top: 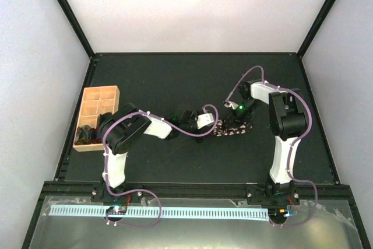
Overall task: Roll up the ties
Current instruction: Roll the tie at the center of the board.
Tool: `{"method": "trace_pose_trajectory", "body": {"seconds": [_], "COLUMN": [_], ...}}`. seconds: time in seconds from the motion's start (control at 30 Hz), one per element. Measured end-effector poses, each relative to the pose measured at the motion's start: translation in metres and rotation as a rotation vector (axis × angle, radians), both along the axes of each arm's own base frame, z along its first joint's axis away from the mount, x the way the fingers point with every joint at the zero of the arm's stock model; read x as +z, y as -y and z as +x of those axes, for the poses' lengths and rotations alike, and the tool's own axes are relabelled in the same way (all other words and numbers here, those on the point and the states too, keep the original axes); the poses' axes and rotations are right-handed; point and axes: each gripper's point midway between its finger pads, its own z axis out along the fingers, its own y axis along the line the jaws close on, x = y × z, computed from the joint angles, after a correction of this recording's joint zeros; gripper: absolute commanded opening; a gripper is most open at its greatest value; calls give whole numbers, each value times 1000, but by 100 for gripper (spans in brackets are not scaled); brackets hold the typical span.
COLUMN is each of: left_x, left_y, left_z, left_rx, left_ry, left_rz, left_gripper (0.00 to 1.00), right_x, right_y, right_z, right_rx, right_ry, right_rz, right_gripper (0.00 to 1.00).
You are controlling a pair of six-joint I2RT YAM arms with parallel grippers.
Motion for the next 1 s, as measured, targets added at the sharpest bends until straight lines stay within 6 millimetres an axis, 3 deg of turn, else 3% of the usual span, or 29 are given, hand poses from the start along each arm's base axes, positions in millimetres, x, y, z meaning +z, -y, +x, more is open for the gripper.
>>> {"method": "trace_pose_trajectory", "body": {"seconds": [0.13,0.33,0.67,0.77,1.0], "left_x": [7,-5,-7,-6,-6], "left_y": [8,13,19,18,9], "left_z": [1,-3,2,2,2], "left_rx": [-21,-46,-63,-65,-26], "left_ry": [19,9,41,51,37], "left_rz": [-48,-57,-55,-47,14], "left_gripper": [88,85,49,45,44], "right_x": [-3,-5,-6,-6,0], "right_y": [-1,-20,-28,-28,-29], "right_z": [0,1,-1,-2,1], "right_rx": [11,55,59,62,83], "right_ry": [-16,-26,-53,-52,-19], "right_rz": [-16,8,57,60,86], "right_gripper": [2,2,2,8,37]}}
